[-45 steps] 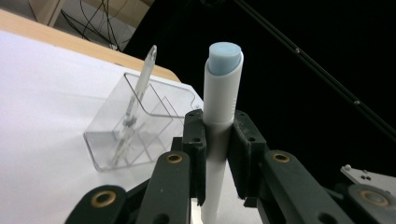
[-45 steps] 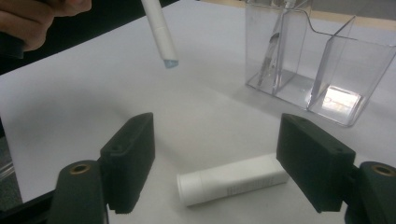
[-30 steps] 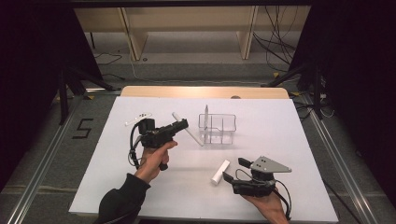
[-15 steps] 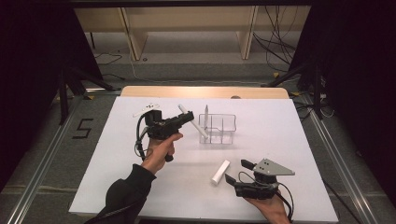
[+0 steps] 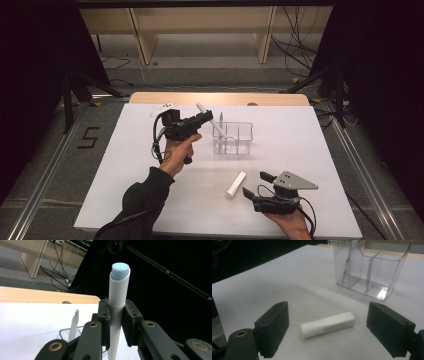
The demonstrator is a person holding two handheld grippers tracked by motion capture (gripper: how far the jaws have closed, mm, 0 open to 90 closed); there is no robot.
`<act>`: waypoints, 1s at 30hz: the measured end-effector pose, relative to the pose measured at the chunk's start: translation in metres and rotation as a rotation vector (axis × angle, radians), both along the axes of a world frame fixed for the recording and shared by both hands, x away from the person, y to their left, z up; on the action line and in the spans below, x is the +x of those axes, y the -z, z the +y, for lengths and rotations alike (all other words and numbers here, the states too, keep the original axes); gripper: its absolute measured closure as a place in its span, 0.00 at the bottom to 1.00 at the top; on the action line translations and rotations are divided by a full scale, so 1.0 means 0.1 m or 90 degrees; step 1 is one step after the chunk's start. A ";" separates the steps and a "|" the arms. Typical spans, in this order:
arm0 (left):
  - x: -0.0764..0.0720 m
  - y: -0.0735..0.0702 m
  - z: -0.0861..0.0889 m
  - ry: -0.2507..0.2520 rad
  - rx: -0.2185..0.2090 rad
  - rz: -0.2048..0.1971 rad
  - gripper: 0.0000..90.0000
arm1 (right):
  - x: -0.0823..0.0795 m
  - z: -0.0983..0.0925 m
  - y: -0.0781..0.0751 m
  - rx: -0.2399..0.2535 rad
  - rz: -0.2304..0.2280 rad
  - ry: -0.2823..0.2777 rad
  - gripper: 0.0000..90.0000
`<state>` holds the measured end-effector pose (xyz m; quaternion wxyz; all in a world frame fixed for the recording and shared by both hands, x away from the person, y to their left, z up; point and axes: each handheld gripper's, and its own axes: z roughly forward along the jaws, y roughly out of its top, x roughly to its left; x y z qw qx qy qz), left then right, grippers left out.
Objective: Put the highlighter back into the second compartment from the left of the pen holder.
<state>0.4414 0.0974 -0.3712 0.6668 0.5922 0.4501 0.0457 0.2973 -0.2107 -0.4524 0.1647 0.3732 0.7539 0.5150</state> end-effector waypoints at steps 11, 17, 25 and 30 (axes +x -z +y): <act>0.12 -0.04 -0.06 -0.014 -0.002 -0.005 0.86 | 0.00 0.01 0.01 0.000 0.003 0.000 0.21; 0.18 -0.04 -0.14 -0.016 0.010 -0.010 0.86 | 0.00 0.00 0.01 -0.002 0.001 -0.001 0.21; 0.23 -0.01 -0.25 -0.021 0.031 -0.016 0.86 | -0.01 0.01 0.01 -0.004 -0.001 -0.001 0.21; 0.26 0.01 -0.31 -0.033 0.044 -0.016 0.86 | 0.00 0.01 0.01 -0.003 0.000 -0.002 0.21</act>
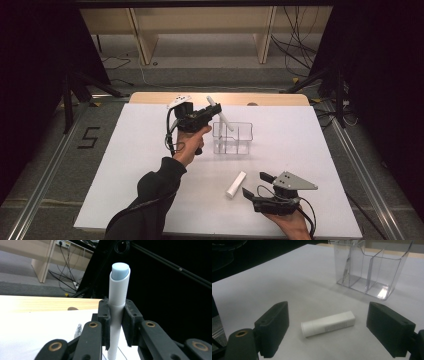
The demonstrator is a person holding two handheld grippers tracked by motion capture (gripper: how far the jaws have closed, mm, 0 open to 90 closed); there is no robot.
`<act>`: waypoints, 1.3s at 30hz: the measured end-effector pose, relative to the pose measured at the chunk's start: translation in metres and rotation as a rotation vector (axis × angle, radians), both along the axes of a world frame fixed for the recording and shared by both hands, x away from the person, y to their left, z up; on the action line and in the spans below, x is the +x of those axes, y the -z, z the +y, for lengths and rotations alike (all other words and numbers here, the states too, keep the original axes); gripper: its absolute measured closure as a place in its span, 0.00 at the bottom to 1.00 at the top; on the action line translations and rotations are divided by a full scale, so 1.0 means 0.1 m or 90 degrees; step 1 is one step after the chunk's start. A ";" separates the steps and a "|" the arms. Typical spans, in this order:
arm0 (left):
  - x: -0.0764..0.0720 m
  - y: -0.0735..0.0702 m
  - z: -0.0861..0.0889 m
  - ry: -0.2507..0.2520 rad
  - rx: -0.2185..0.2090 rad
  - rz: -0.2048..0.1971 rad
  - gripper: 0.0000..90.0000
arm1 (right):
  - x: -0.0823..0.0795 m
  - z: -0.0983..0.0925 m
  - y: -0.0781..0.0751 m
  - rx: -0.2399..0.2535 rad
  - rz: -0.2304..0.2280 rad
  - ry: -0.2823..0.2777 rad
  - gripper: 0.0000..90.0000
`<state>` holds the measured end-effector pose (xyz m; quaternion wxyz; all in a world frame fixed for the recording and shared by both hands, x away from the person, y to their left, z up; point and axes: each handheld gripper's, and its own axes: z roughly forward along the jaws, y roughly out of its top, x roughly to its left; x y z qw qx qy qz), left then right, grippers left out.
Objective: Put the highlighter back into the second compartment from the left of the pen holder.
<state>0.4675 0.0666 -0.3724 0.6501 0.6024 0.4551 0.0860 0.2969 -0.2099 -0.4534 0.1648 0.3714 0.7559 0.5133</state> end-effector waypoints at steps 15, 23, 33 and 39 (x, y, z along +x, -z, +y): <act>0.05 0.08 -0.12 -0.008 0.036 -0.001 0.86 | 0.00 0.00 0.00 0.001 0.001 -0.001 0.21; 0.07 0.16 -0.15 -0.014 0.057 -0.003 0.86 | 0.00 0.00 0.00 0.000 0.001 0.000 0.21; 0.09 0.23 -0.22 -0.010 0.083 0.002 0.86 | 0.00 0.00 0.00 0.000 0.002 -0.002 0.22; 0.12 0.26 -0.26 -0.007 0.102 0.013 0.86 | 0.00 0.01 0.00 0.000 0.001 -0.003 0.22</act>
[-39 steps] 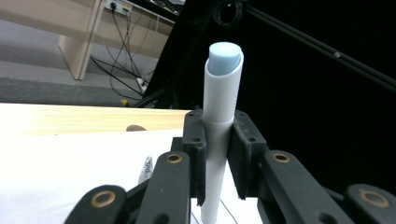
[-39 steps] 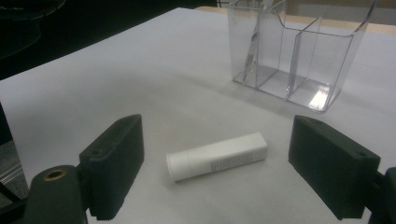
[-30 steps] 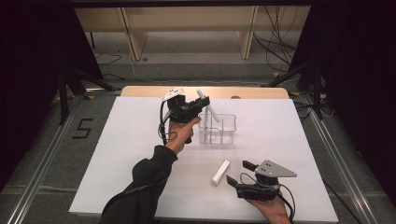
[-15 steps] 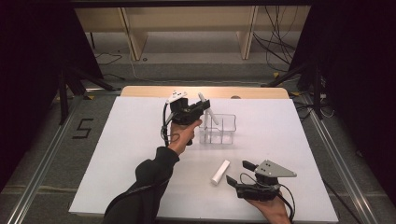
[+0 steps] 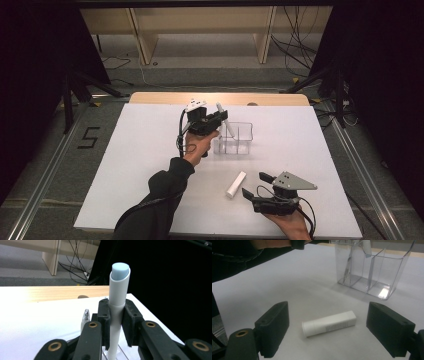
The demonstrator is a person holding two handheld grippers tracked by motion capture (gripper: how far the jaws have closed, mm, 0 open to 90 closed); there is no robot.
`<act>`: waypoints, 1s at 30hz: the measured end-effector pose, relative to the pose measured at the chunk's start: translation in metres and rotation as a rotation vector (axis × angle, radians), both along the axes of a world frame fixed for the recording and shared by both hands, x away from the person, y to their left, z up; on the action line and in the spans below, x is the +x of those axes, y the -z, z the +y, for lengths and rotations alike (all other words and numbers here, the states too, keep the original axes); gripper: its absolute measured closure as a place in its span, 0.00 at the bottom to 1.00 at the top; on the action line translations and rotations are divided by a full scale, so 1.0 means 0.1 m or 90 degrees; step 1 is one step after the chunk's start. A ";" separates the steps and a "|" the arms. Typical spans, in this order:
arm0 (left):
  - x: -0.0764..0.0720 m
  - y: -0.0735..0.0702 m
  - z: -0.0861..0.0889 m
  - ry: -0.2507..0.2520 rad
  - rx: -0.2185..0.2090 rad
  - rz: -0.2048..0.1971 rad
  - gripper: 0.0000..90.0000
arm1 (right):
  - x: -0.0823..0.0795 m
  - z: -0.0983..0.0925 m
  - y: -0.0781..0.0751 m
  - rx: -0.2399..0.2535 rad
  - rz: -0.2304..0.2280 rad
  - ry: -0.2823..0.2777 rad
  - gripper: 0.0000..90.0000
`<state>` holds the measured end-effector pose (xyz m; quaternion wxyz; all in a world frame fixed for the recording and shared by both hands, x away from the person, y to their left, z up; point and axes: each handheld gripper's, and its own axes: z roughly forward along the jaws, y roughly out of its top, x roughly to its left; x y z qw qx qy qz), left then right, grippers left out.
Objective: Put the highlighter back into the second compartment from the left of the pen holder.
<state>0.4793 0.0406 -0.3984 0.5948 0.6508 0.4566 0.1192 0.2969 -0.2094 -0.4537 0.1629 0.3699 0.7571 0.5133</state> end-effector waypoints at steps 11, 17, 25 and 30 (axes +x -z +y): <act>0.01 0.03 -0.08 0.016 0.014 0.011 0.85 | 0.00 0.00 0.00 0.000 0.001 0.000 0.22; 0.00 0.04 -0.10 0.022 0.027 0.014 0.85 | 0.00 0.00 0.00 0.001 0.000 0.000 0.22; -0.02 0.02 -0.11 0.026 0.021 0.021 0.74 | 0.00 -0.01 0.00 0.001 0.001 0.001 0.22; -0.05 -0.06 -0.07 0.019 0.010 0.023 0.56 | 0.00 0.00 0.00 0.000 0.000 0.001 0.22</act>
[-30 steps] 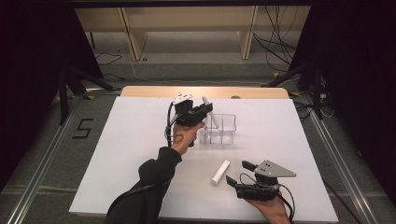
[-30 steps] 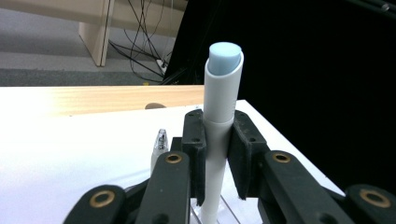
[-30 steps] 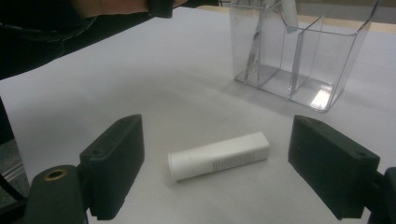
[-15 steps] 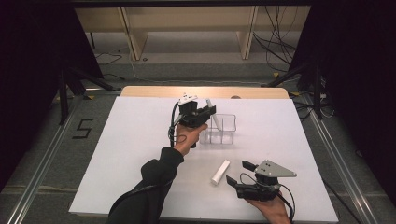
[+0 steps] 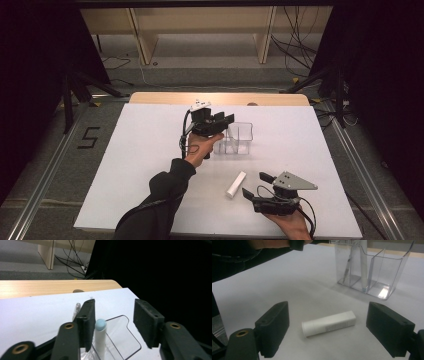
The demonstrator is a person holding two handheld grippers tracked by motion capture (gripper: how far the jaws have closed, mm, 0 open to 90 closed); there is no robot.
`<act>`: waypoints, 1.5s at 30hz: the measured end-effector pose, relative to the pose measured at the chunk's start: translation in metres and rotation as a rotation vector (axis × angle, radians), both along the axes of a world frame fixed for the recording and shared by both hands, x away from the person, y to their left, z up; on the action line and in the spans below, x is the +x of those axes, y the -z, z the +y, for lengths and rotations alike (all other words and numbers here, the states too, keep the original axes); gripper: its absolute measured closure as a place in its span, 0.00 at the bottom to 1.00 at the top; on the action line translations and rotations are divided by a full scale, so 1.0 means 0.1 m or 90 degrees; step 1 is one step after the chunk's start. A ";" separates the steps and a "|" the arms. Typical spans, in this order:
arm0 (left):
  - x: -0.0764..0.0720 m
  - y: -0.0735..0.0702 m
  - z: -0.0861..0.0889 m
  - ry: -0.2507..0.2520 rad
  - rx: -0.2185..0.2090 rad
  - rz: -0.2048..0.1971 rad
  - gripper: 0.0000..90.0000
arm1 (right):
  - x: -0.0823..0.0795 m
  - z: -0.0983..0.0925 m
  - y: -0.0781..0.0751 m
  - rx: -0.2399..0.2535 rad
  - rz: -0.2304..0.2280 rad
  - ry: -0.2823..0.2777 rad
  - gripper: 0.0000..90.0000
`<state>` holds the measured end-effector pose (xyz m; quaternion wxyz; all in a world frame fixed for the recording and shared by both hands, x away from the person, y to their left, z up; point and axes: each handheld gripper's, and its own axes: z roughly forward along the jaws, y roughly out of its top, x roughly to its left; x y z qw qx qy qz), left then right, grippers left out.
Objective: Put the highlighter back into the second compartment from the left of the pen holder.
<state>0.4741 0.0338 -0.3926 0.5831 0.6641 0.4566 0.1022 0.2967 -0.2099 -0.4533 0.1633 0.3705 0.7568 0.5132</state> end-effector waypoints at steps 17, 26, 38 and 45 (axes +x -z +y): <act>-0.24 -0.23 0.31 0.013 -0.011 0.012 0.30 | 0.00 -0.03 -0.01 0.000 -0.004 0.008 0.22; -0.43 -0.07 0.39 0.049 0.026 0.037 0.28 | 0.01 -0.05 -0.01 0.001 -0.003 0.015 0.22; -0.63 0.16 0.39 0.071 0.077 0.059 0.25 | 0.02 -0.13 -0.01 0.004 -0.005 0.035 0.22; -0.69 0.22 0.34 0.083 0.100 0.065 0.25 | 0.02 -0.18 -0.01 0.006 -0.007 0.045 0.22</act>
